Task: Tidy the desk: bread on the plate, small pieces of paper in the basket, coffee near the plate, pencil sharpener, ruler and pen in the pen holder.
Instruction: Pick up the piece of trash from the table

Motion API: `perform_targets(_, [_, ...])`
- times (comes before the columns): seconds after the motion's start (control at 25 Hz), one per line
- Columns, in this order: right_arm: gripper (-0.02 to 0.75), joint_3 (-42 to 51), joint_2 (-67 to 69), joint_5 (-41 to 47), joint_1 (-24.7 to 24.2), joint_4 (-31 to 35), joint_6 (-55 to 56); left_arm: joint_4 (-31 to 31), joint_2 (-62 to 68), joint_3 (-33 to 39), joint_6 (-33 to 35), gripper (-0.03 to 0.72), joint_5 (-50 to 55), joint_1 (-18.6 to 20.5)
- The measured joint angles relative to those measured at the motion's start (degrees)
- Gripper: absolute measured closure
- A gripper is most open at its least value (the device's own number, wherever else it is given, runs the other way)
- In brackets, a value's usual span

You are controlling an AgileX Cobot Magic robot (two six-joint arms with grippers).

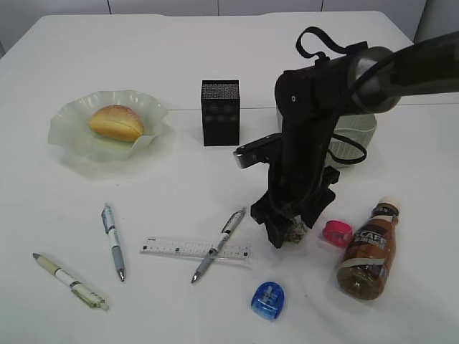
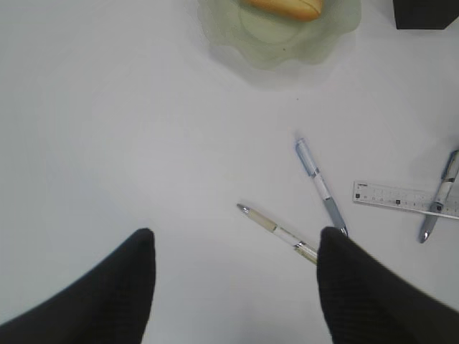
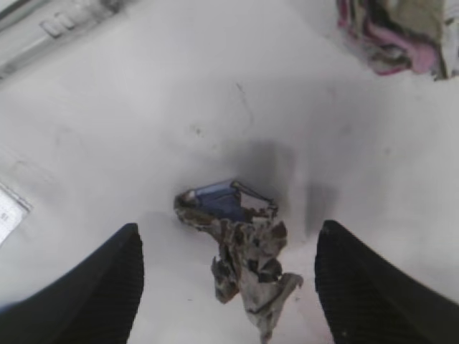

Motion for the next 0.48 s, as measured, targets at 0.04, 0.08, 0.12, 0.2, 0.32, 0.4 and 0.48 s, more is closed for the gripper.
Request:
perform_targets(0.04, [0.164, 0.0, 0.1, 0.0, 0.0, 0.01, 0.0, 0.0, 0.0, 0.0, 0.0, 0.182, 0.0, 0.0])
perform_targets(0.08, [0.164, 0.0, 0.1, -0.1, 0.0, -0.13, 0.0, 0.0, 0.0, 0.0, 0.0, 0.182, 0.0, 0.0])
perform_targets(0.12, [0.164, 0.0, 0.1, -0.35, 0.0, -0.12, 0.0, 0.0, 0.0, 0.0, 0.0, 0.182, 0.0, 0.0])
perform_targets(0.2, [0.164, 0.0, 0.22, -0.5, 0.0, -0.12, 0.0, 0.0, 0.0, 0.0, 0.0, 0.182, 0.0, 0.0])
perform_targets(0.32, [0.164, 0.0, 0.22, -0.5, 0.0, -0.12, 0.0, 0.0, 0.0, 0.0, 0.0, 0.182, 0.0, 0.0])
perform_targets(0.4, [0.164, 0.0, 0.22, -0.5, 0.0, -0.12, 0.0, 0.0, 0.0, 0.0, 0.0, 0.182, 0.0, 0.0])
perform_targets(0.48, [0.164, 0.0, 0.22, -0.5, 0.0, -0.12, 0.0, 0.0, 0.0, 0.0, 0.0, 0.182, 0.0, 0.0])
